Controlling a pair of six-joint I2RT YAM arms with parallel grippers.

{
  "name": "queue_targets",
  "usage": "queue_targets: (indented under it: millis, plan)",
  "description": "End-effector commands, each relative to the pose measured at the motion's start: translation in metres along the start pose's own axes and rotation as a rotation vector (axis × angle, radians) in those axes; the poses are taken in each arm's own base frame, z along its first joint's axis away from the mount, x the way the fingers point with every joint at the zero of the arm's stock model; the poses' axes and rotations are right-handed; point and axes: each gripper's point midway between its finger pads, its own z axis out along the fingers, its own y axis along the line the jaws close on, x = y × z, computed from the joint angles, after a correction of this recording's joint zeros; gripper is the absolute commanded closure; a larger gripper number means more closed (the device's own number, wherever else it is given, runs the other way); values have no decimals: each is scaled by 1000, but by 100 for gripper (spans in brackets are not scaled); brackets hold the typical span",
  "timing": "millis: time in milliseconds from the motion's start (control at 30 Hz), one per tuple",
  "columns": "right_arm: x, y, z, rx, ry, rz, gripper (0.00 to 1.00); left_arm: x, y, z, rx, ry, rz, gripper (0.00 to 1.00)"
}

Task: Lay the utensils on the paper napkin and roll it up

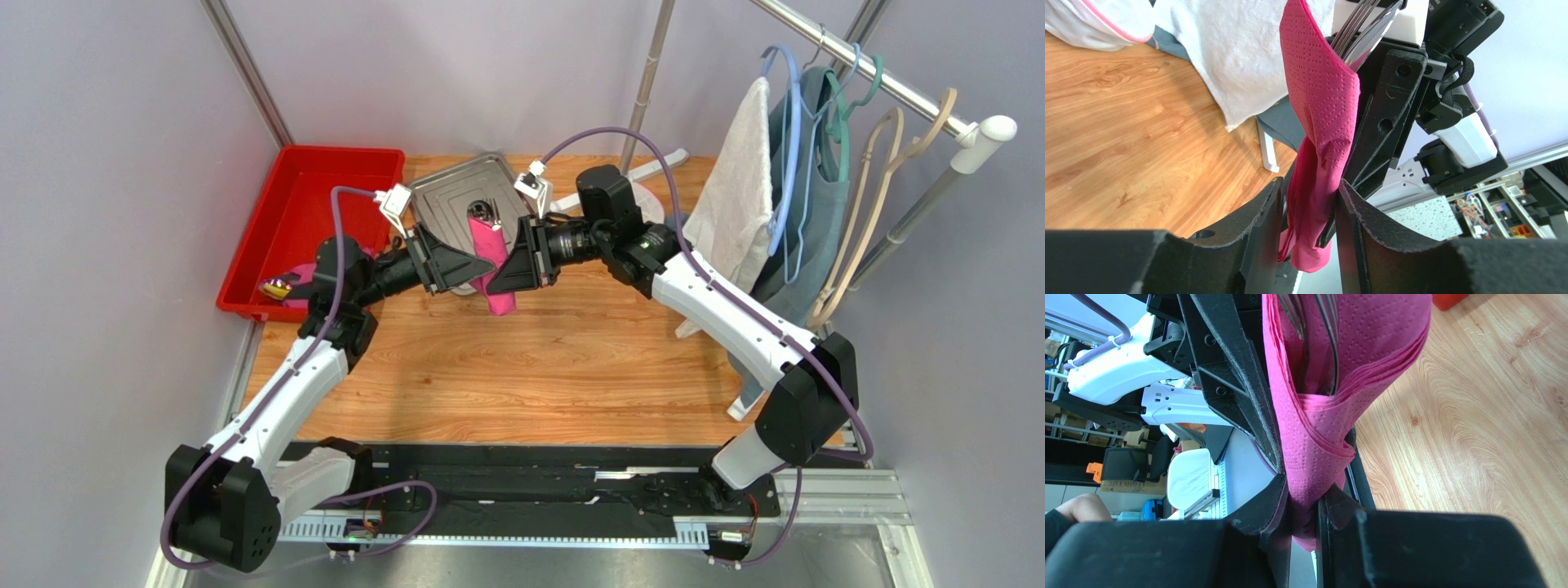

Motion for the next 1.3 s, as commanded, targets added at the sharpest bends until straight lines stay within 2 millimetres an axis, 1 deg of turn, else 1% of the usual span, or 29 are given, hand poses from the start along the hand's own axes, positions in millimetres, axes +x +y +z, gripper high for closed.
queue_targets:
  millis: [0,67,100,200,333,367,400,467,567,667,767,867,900,967,1000,1033,1100,1167,1200,1267]
  plan:
    - [-20,22,0,-51,-42,-105,100,-7,-3,1,7,-31,-19,60]
    - [-22,22,1,-52,-43,-105,100,-7,-2,1,2,-30,-26,63]
    - [-22,22,2,-50,-43,-104,100,-7,-3,1,3,-29,-23,67]
    - [-26,20,3,-41,-53,-108,100,-4,0,1,-12,-17,-30,70]
    - [-29,20,4,-43,-55,-110,100,6,4,-1,-28,11,-36,67]
    - [-30,22,5,-45,-55,-113,100,9,6,-2,-35,18,-22,71]
    - [-29,22,5,-48,-53,-113,100,11,8,-3,-40,21,-23,85]
    - [-31,23,5,-51,-55,-117,100,13,12,-4,-47,22,-20,100]
    - [-29,22,5,-54,-48,-115,100,11,11,-3,-44,11,-10,100]
    - [-27,21,6,-54,-42,-111,98,5,10,-3,-40,-9,8,100]
    - [-26,19,5,-48,-40,-108,87,0,12,-4,-46,-29,14,100]
    - [-26,17,4,-45,-40,-104,71,-7,13,-6,-54,-54,22,100]
    - [-25,15,4,-35,-42,-95,56,-10,16,-8,-64,-64,20,100]
    - [-27,10,1,-20,-51,-89,42,-15,18,-11,-75,-85,18,100]
    - [-29,8,0,-12,-58,-83,30,-19,20,-14,-85,-102,19,100]
    - [-32,4,-3,-1,-67,-78,22,-23,23,-15,-94,-114,15,100]
    - [-36,-3,-7,21,-82,-69,10,-32,31,-21,-121,-148,9,100]
    - [-40,-10,-10,44,-98,-55,2,-40,38,-26,-145,-178,-8,100]
    - [-42,-15,-12,65,-107,-49,0,-50,44,-32,-166,-210,-9,100]
    - [-46,-22,-16,87,-119,-45,0,-64,54,-39,-204,-259,-14,100]
